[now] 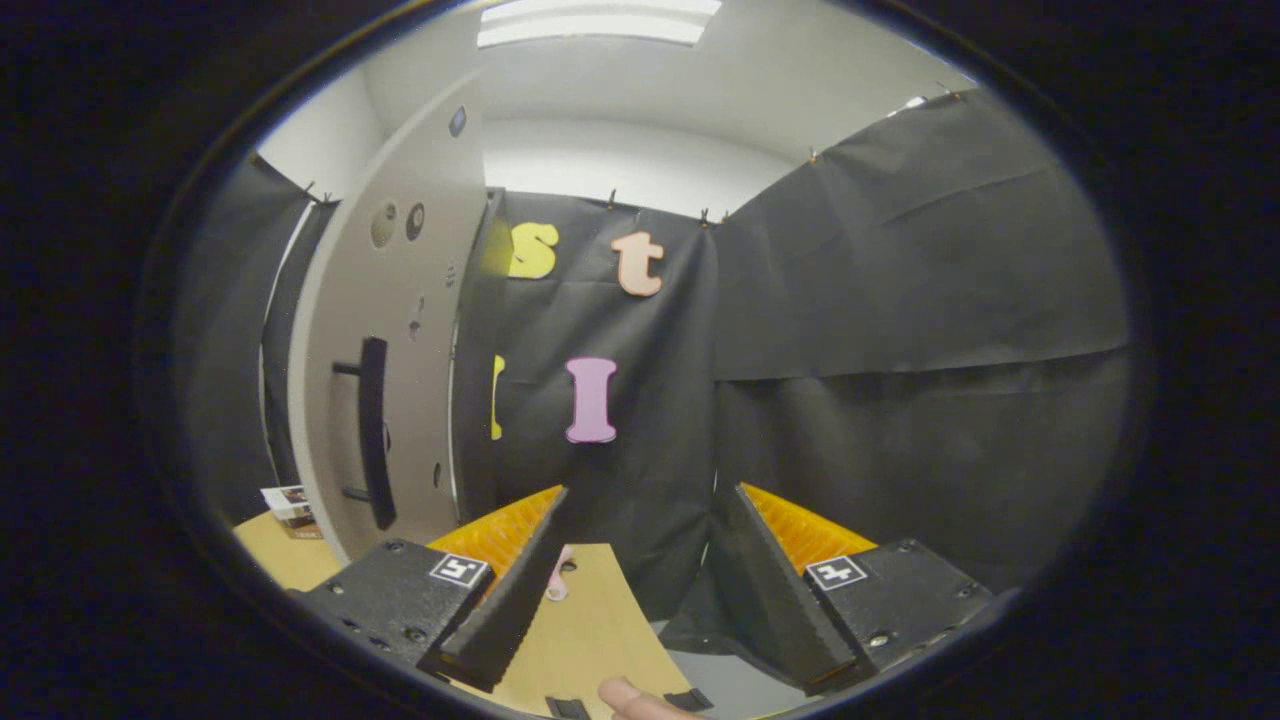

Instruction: Open the shoe cabinet door, grab the shoes and put them into the shoe cabinet, then close the shoe cabinet door.

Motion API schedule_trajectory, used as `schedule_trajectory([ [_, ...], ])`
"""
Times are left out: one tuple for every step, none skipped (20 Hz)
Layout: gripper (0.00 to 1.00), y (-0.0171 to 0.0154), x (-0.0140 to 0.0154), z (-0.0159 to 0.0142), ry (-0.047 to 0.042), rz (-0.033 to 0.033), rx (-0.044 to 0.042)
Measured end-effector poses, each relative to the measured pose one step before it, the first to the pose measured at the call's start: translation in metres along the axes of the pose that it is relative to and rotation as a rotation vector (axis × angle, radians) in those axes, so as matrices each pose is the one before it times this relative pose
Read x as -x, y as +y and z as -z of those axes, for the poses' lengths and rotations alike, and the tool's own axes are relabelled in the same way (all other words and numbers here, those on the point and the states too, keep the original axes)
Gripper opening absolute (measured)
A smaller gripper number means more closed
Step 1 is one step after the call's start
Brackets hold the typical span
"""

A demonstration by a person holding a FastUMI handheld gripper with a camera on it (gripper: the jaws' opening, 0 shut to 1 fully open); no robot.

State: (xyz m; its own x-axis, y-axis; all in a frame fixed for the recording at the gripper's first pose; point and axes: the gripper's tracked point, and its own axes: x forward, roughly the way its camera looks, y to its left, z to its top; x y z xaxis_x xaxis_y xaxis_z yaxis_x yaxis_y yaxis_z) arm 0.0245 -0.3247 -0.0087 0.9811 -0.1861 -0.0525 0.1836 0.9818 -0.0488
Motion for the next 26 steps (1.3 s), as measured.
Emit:
schedule_trajectory([
  [1.00, 0.00627, -0.01251, 0.00773, 0.03047, -0.02738, -0.01440],
  [1.00, 0.00780, -0.00998, 0.00648, 0.02788, -0.04105, -0.01167],
  [1.00, 0.00978, -0.00552, 0.00401, 0.01881, -0.04335, -0.00223],
  [1.00, 0.01365, -0.00456, 0.00083, 0.00587, -0.05159, 0.00073],
  [1.00, 0.01553, -0.00710, -0.00011, -0.00092, -0.05973, 0.00692],
  [1.00, 0.01560, -0.00216, 0.00065, -0.00552, -0.05223, 0.00023],
  [1.00, 0.01237, -0.00041, 0.00030, -0.00334, -0.03937, 0.00115],
  [1.00, 0.01355, 0.00151, -0.00070, -0.00914, -0.03956, 0.00116],
  [1.00, 0.01443, 0.00011, 0.00067, 0.00023, -0.03144, 0.00932],
  [1.00, 0.01354, -0.00125, 0.00559, 0.01618, -0.02310, 0.01944],
  [1.00, 0.00435, 0.00048, 0.00340, 0.01938, 0.02678, 0.02336],
  [0.96, -0.00166, 0.00180, 0.00022, -0.00257, 0.03223, 0.01656],
  [0.92, 0.00188, 0.00019, -0.00219, -0.01522, 0.00952, 0.00769],
  [0.92, 0.00620, -0.00244, -0.00062, -0.00512, 0.00078, 0.00539],
  [0.92, 0.00512, -0.00031, -0.00007, -0.00859, -0.00595, -0.01079],
  [0.92, 0.00595, -0.00082, 0.00396, 0.00443, -0.01323, -0.01852],
  [0.92, 0.00694, -0.00125, 0.00141, 0.00076, -0.02079, -0.02387],
  [0.92, 0.00671, -0.00011, 0.00131, 0.00605, -0.02278, -0.01370],
  [0.92, 0.00559, -0.00150, 0.00008, 0.00480, -0.01640, -0.01007],
  [0.92, 0.00314, -0.00099, 0.00195, 0.01032, -0.00511, -0.01057],
  [0.92, 0.00270, -0.00108, 0.00275, 0.01042, 0.00224, -0.01643],
  [0.92, 0.00887, 0.00037, 0.00374, 0.00879, 0.00210, -0.02105],
  [0.92, 0.00615, 0.00016, 0.00124, 0.00838, 0.00085, -0.02316],
  [0.92, 0.00572, -0.00101, 0.00046, 0.00247, 0.00074, -0.01090],
  [0.92, 0.00390, -0.00160, 0.00045, -0.00474, 0.00334, 0.00737],
  [0.92, 0.00361, -0.00013, -0.00186, -0.01271, 0.00167, 0.01867],
])
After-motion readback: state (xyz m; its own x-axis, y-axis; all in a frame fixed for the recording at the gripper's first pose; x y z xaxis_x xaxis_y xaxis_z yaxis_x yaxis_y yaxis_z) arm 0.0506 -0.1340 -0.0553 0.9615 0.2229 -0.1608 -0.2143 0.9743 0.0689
